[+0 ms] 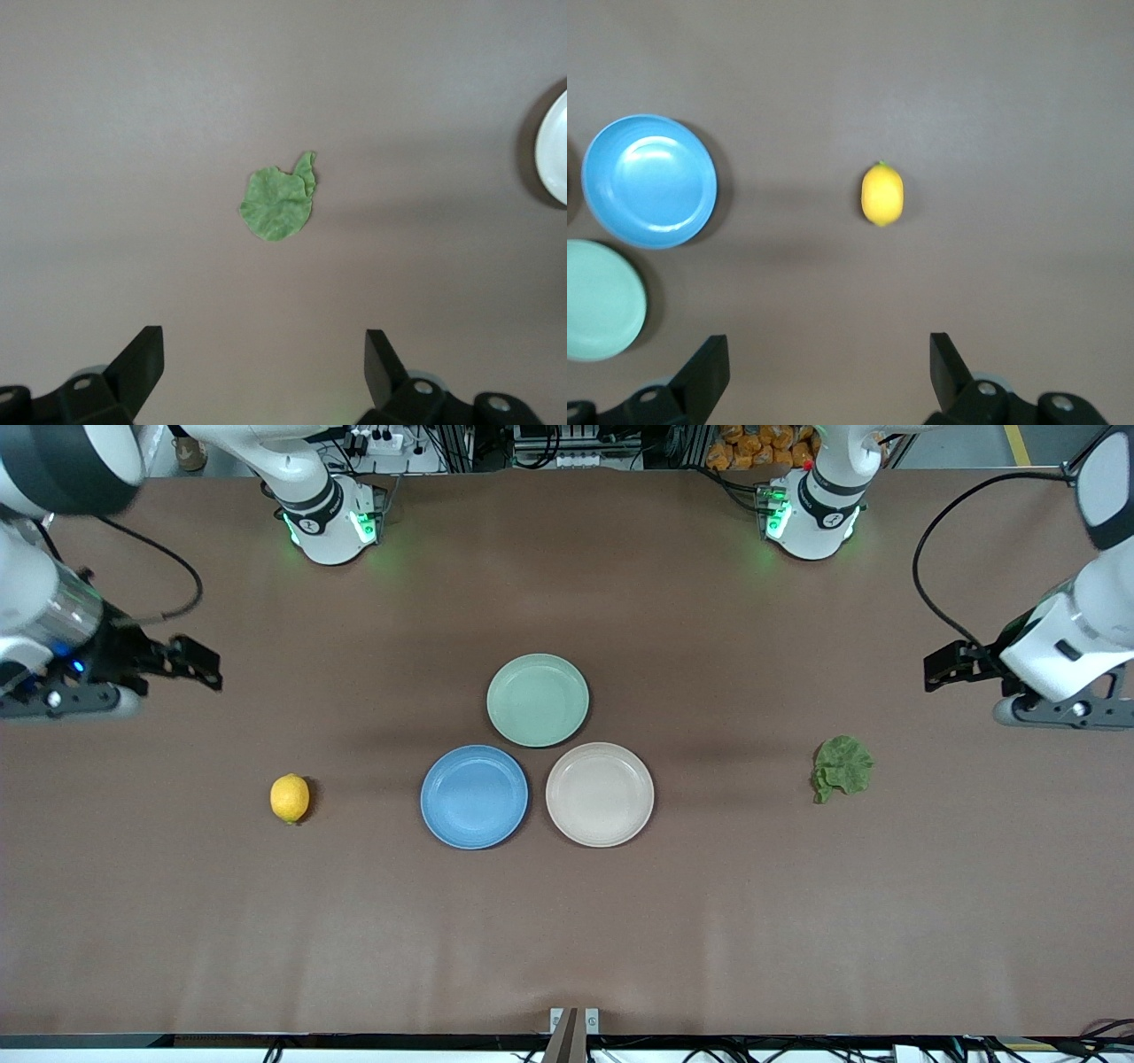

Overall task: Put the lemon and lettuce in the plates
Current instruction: 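Reach the right gripper to the lemon while the left gripper reaches the lettuce, then grasp the lemon with the right gripper while the left gripper grasps the lettuce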

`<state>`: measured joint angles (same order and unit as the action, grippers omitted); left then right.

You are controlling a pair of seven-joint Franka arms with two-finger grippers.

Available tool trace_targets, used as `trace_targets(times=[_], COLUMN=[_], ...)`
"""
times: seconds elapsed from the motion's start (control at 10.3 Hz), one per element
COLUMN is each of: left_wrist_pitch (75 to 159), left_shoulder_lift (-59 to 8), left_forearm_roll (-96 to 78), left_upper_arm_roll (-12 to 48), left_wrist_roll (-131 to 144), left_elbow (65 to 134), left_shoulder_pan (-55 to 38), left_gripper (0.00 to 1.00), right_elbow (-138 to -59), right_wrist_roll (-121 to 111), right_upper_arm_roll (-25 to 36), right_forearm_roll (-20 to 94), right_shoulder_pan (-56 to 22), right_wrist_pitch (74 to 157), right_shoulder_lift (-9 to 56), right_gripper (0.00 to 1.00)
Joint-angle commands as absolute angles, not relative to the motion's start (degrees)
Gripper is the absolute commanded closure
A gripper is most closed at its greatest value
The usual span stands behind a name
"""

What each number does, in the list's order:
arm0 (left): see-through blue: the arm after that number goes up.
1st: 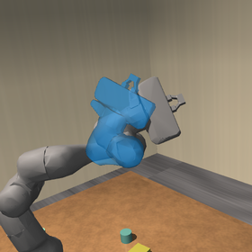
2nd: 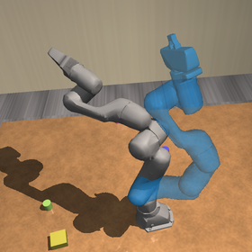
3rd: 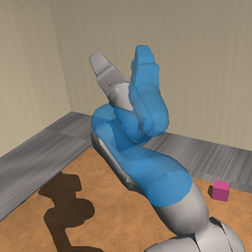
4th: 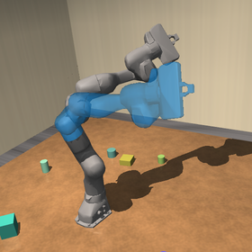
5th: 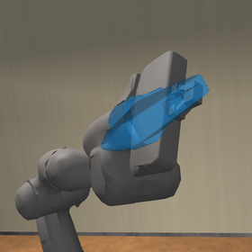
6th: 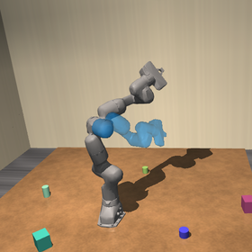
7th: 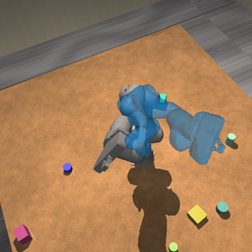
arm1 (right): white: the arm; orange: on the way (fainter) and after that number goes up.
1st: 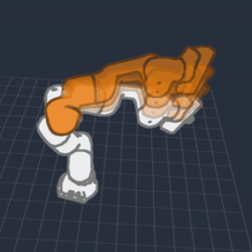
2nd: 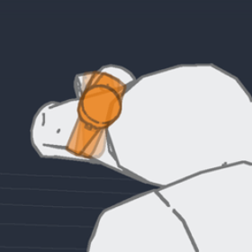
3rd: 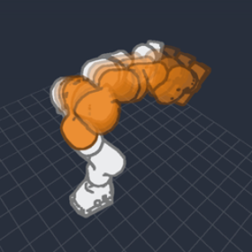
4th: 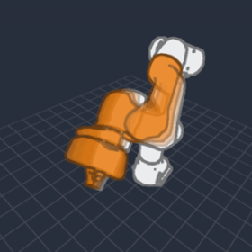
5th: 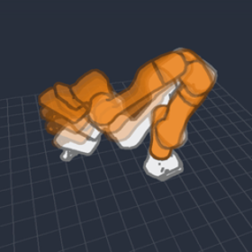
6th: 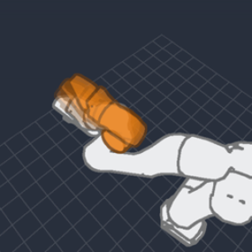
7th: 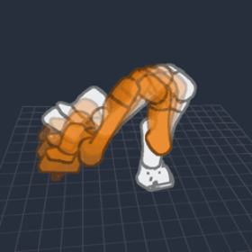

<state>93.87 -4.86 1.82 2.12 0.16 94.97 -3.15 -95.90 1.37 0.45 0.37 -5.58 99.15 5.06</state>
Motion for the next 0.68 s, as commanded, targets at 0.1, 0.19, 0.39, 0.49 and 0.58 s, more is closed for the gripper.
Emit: trace_targets(times=[0.1, 0.19, 0.39, 0.49, 0.58], left_wrist_pitch=[107.71, 112.37, 125.7, 130.64, 132.35], left_shoulder_lift=[-3.25, -3.86, -5.53, -7.45, -10.25], left_forearm_roll=[1.23, 1.93, 4.21, 4.22, 4.31], left_upper_arm_roll=[2.02, 1.93, 1.93, 1.93, 1.93], left_wrist_roll=[-1.49, -1.49, -1.49, -1.49, -1.49], left_elbow=[109.12, 112.9, 121.77, 123.99, 123.93], left_shoulder_pan=[-2.81, -2.73, -2.72, -2.2, -1.24], left_gripper=[0.0, 0.0, 0.0, 0.0, 0.0], right_elbow=[-98.52, -98.53, -98.53, -98.53, -98.61], right_wrist_roll=[2.2, 2.02, 1.15, -0.6, -2.01], right_upper_arm_roll=[0.18, 0.18, 0.35, 0.35, 0.35], right_forearm_roll=[0.26, 0.44, -0.35, -1.92, -4.89], right_shoulder_pan=[-5.89, -5.98, -6.15, -6.07, -6.15], right_wrist_pitch=[110.28, 111.96, 116.78, 118.2, 119.0], right_shoulder_lift=[15.79, 18.6, 23.53, 25.12, 26.35], right_gripper=[0.0, 0.0, 0.0, 0.0, 0.0])
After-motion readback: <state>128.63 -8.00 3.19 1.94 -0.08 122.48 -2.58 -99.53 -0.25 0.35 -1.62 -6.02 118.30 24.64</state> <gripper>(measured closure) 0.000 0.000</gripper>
